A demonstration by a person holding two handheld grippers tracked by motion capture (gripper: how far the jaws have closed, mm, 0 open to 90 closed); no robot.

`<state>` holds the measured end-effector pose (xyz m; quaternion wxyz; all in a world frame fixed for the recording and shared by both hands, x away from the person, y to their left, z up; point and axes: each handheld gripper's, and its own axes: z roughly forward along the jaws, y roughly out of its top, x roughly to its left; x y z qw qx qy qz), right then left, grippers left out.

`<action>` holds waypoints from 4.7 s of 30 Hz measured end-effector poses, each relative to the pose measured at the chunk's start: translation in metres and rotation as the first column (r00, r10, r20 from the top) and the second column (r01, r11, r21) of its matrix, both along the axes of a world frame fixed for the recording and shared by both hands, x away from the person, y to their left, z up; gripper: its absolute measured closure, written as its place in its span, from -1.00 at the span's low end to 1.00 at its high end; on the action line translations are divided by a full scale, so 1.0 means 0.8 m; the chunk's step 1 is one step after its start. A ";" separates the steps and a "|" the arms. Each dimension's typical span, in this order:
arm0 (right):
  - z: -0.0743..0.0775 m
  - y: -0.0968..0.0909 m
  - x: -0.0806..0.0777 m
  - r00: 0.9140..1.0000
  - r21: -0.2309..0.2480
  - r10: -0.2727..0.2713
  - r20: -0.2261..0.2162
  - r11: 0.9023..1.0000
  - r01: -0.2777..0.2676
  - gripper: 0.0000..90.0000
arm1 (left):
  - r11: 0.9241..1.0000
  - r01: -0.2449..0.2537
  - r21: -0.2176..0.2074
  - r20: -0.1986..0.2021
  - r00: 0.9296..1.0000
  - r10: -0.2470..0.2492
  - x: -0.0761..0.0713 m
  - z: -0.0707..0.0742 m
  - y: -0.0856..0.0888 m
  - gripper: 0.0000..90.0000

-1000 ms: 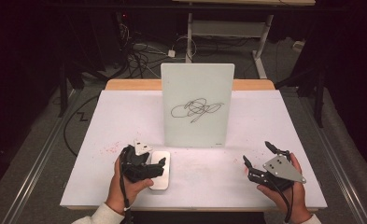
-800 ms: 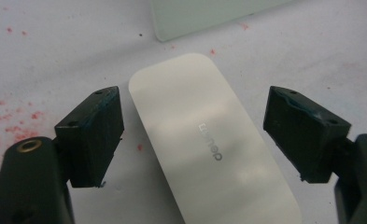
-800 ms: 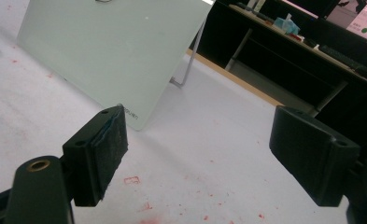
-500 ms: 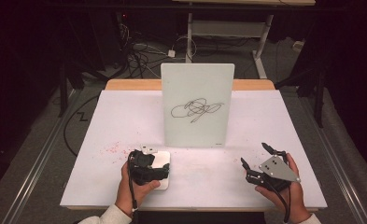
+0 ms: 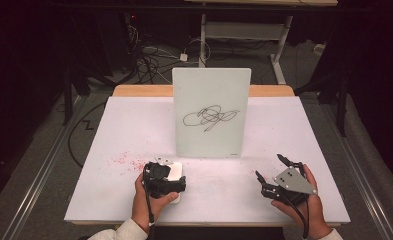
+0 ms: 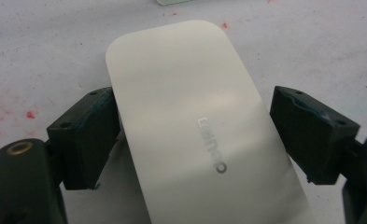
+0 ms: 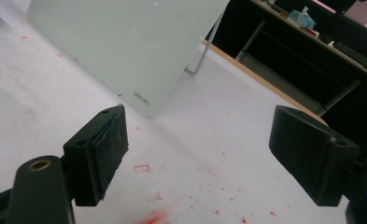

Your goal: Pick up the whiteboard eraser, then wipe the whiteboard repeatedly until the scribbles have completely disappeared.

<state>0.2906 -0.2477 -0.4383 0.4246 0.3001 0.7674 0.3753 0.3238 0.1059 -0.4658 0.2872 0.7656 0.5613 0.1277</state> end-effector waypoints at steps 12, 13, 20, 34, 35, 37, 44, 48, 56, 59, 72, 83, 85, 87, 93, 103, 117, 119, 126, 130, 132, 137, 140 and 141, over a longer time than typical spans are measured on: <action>-0.005 0.004 0.001 0.999 -0.028 0.016 -0.032 0.999 -0.017 -0.54 | 0.999 -0.045 -0.009 0.038 0.998 0.045 -0.009 -0.002 -0.004 -0.43; -0.005 0.004 0.001 0.999 -0.022 0.016 -0.029 1.000 -0.017 -0.54 | 0.999 -0.042 -0.010 0.037 0.998 0.043 -0.008 -0.002 -0.004 -0.43; -0.006 0.003 0.002 0.999 -0.029 0.025 -0.035 0.999 -0.026 -0.54 | 1.000 -0.004 -0.004 0.046 0.999 0.004 -0.009 -0.001 -0.002 -0.37; -0.005 -0.001 0.003 0.999 -0.025 0.024 -0.031 0.999 -0.025 -0.54 | 0.992 0.105 0.067 0.150 0.982 -0.114 -0.009 0.022 0.016 -0.36; -0.005 -0.002 0.003 0.999 -0.024 0.022 -0.031 0.999 -0.023 -0.54 | 0.991 0.105 0.079 0.165 0.979 -0.117 -0.008 0.024 0.019 -0.36; -0.005 -0.002 0.003 0.999 -0.025 0.023 -0.030 0.999 -0.024 -0.54 | 0.992 0.096 0.078 0.182 0.977 -0.108 -0.005 0.029 0.027 -0.36; -0.005 -0.002 0.004 0.999 -0.021 0.026 -0.029 0.999 -0.027 -0.54 | 0.991 0.079 0.106 0.238 0.966 -0.102 0.005 0.039 0.049 -0.36; -0.005 -0.003 0.004 0.999 -0.020 0.028 -0.029 0.999 -0.029 -0.54 | 0.993 0.056 0.109 0.258 0.963 -0.082 0.017 0.042 0.068 -0.36; -0.005 -0.004 0.006 0.999 -0.014 0.026 -0.035 1.000 -0.026 -0.54 | 0.991 0.073 0.109 0.291 0.951 -0.102 0.035 0.047 0.090 -0.36; -0.005 -0.005 0.006 0.999 -0.014 0.023 -0.032 1.000 -0.024 -0.54 | 0.992 0.073 0.106 0.299 0.949 -0.102 0.041 0.049 0.097 -0.36; -0.004 -0.006 0.009 1.000 -0.010 0.010 -0.027 1.000 -0.010 -0.54 | 0.987 0.080 0.139 0.408 0.904 -0.131 0.042 0.062 0.102 -0.36; -0.005 -0.007 0.014 0.999 -0.007 0.000 -0.034 1.000 0.000 -0.54 | 0.980 0.113 0.161 0.485 0.856 -0.179 0.037 0.076 0.090 -0.36; -0.005 -0.007 0.014 0.999 -0.010 0.001 -0.033 1.000 -0.002 -0.54 | 0.979 0.114 0.168 0.497 0.848 -0.184 0.036 0.078 0.088 -0.36; -0.006 -0.007 0.014 1.000 -0.010 -0.002 -0.031 1.000 0.001 -0.54 | 0.978 0.120 0.168 0.504 0.843 -0.190 0.036 0.080 0.086 -0.36; -0.006 -0.008 0.015 0.999 -0.007 -0.005 -0.033 1.000 0.005 -0.54 | 0.977 0.128 0.170 0.528 0.825 -0.200 0.033 0.089 0.081 -0.36; -0.006 -0.007 0.014 0.999 -0.012 -0.006 -0.034 1.000 0.006 -0.54 | 0.962 0.180 0.206 0.571 0.776 -0.268 0.028 0.099 0.059 -0.36; -0.010 -0.005 0.012 0.999 -0.036 0.016 -0.045 0.999 -0.018 -0.55 | 0.926 0.199 0.321 0.645 0.670 -0.368 0.045 0.100 -0.004 -0.36; -0.009 -0.005 0.012 0.999 -0.030 0.015 -0.046 0.999 -0.016 -0.55 | 0.917 0.187 0.351 0.647 0.660 -0.382 0.049 0.096 -0.012 -0.36; -0.013 -0.002 0.013 0.998 -0.052 0.030 -0.063 0.998 -0.033 -0.54 | 0.889 0.120 0.442 0.651 0.638 -0.410 0.062 0.076 -0.036 -0.36; -0.013 -0.002 0.013 0.997 -0.053 0.030 -0.066 0.998 -0.033 -0.54 | 0.881 0.116 0.459 0.648 0.634 -0.421 0.069 0.068 -0.041 -0.36; -0.013 -0.003 0.013 0.997 -0.054 0.029 -0.067 0.998 -0.033 -0.54 | 0.879 0.113 0.464 0.650 0.631 -0.424 0.070 0.066 -0.044 -0.36; -0.014 -0.002 0.013 0.997 -0.057 0.033 -0.073 0.998 -0.037 -0.54 | 0.861 0.112 0.495 0.635 0.630 -0.447 0.067 0.054 -0.051 -0.36; -0.015 -0.002 0.013 0.997 -0.065 0.034 -0.076 0.997 -0.039 -0.54 | 0.844 0.106 0.525 0.623 0.628 -0.466 0.066 0.043 -0.058 -0.36; -0.015 -0.002 0.013 0.996 -0.067 0.036 -0.077 0.997 -0.041 -0.54 | 0.835 0.102 0.540 0.618 0.625 -0.476 0.066 0.039 -0.061 -0.36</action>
